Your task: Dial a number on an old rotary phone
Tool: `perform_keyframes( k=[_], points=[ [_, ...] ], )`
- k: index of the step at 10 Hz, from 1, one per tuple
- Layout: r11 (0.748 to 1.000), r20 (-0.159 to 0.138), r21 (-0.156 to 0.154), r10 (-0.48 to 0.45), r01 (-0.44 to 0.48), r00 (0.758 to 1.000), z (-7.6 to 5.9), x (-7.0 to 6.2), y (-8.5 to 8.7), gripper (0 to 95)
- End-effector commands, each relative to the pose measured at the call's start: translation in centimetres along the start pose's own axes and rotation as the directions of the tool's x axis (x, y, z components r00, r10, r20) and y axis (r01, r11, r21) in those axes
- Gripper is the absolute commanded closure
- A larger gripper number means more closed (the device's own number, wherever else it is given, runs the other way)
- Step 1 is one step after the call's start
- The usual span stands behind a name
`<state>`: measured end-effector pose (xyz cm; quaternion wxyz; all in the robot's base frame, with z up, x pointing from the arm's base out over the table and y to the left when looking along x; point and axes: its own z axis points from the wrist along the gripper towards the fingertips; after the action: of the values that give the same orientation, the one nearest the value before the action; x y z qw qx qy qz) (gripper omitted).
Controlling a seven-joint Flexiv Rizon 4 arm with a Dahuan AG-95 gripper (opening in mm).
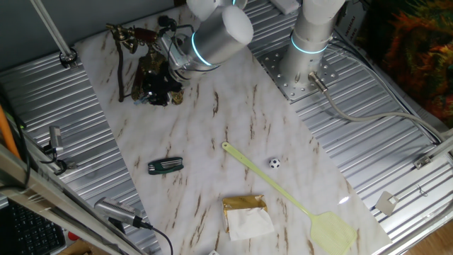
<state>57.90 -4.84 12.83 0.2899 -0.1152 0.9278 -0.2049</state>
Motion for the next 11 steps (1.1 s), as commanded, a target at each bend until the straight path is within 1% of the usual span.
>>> perform_keyframes(
  k=[1, 5, 6, 7, 8, 9, 10, 11],
  points=[
    [1.000, 0.002, 0.004, -0.003, 0.003, 1.000, 1.0, 0.0, 0.0, 95.0],
    [1.000, 0.007, -0.005, 0.001, -0.001, 1.000, 1.1, 0.1, -0.1, 95.0],
    [1.000, -0.005, -0.014, -0.006, 0.006, 1.000, 1.1, 0.1, -0.1, 95.0],
    [0.999, -0.035, -0.032, -0.042, 0.041, 0.999, 1.0, 0.0, -0.1, 95.0],
    [0.994, -0.079, -0.075, -0.080, 0.074, 0.994, 0.7, -0.1, -0.2, 95.0],
    [0.986, -0.158, -0.131, -0.119, 0.099, 0.980, 0.2, -0.4, -0.3, 95.0],
    [0.982, -0.228, -0.152, -0.149, 0.116, 0.962, -0.4, -0.6, -0.3, 95.0],
    [0.978, -0.301, -0.175, -0.160, 0.110, 0.940, -1.0, -0.9, -0.4, 95.0]
  ],
)
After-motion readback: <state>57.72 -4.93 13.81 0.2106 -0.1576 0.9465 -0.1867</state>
